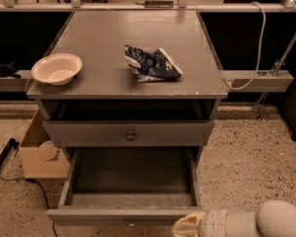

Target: Close middle drawer

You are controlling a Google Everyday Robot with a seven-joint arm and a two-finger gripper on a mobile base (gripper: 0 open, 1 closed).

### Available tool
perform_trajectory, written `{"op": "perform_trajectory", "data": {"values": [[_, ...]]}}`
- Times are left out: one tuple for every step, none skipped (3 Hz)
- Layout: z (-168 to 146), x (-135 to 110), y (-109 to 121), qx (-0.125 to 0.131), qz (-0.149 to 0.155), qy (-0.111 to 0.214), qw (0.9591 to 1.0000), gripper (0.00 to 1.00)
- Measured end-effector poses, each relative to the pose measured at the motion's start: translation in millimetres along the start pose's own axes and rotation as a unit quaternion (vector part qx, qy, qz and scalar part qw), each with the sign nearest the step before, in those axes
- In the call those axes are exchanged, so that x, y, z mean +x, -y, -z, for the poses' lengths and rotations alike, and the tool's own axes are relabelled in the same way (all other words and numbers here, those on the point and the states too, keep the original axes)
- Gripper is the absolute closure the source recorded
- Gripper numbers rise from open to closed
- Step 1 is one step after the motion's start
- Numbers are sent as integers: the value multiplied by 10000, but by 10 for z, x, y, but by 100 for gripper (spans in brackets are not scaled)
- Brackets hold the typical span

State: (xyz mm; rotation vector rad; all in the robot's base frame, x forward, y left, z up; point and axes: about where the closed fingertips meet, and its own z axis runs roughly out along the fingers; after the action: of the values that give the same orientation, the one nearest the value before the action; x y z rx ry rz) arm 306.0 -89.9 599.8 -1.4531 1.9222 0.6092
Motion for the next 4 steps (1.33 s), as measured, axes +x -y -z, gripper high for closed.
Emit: {"op": "perform_trajectory", "data": {"values": [[-270, 63, 87, 177, -28, 142, 9997, 100], [-536, 134, 232, 414, -86, 407, 9983, 100], [-768, 230, 256, 477, -162, 545, 9972, 100], [-693, 250, 255, 525, -28, 172, 9985, 100]]}}
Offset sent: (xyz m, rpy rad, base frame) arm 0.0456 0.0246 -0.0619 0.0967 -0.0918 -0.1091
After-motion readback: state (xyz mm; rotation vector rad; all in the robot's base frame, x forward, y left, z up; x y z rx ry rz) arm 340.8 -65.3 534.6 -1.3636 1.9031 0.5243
